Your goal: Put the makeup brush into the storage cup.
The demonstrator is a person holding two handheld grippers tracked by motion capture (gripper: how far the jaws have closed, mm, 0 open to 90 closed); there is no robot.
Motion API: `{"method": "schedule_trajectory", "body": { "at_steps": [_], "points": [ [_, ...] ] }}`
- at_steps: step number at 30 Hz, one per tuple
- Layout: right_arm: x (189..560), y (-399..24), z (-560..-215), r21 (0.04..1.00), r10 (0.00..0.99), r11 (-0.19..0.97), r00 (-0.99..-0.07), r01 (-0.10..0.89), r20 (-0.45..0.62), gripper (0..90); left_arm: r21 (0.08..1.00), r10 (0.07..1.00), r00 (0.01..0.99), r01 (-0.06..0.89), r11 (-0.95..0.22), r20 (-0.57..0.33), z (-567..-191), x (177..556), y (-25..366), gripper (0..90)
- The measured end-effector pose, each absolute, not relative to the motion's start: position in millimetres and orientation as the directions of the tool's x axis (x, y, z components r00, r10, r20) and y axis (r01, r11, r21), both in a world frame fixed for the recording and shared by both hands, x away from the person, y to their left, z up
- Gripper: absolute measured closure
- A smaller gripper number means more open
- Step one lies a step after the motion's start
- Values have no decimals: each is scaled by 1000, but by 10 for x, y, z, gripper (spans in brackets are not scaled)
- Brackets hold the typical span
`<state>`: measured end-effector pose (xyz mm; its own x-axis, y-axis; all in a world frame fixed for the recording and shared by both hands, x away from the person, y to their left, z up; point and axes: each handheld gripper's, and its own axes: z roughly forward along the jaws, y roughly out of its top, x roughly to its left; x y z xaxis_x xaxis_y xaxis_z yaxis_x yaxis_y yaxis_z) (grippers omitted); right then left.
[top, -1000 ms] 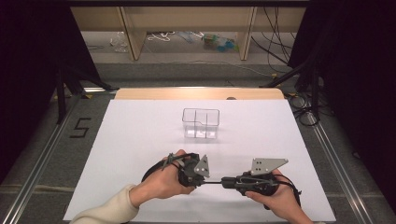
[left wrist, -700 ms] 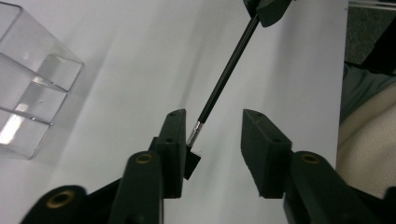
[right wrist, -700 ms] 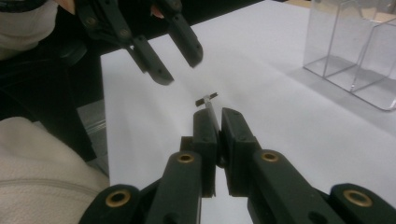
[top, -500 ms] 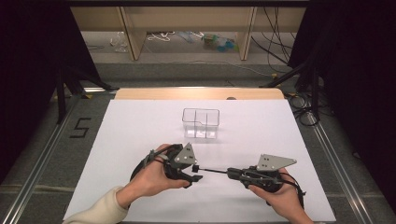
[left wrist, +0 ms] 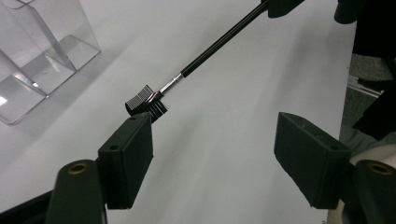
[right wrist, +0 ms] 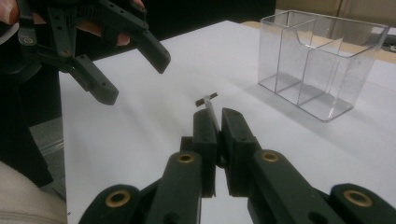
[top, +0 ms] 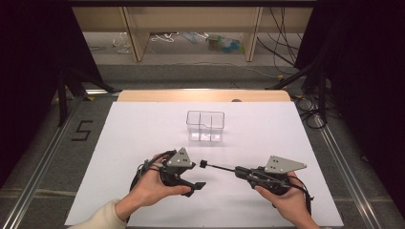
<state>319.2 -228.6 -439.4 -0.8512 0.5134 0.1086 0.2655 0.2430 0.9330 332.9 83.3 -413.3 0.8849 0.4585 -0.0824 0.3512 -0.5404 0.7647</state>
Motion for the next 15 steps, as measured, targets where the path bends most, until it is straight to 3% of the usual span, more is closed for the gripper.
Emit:
{"method": "schedule_trajectory", "body": {
  "at_steps": [15],
  "points": [
    [3202, -2214, -4376, 942, 539, 233, -838, 241, 81, 855, 775, 498, 849, 431, -462, -175, -4237, 3344, 915, 265]
  ]
}}
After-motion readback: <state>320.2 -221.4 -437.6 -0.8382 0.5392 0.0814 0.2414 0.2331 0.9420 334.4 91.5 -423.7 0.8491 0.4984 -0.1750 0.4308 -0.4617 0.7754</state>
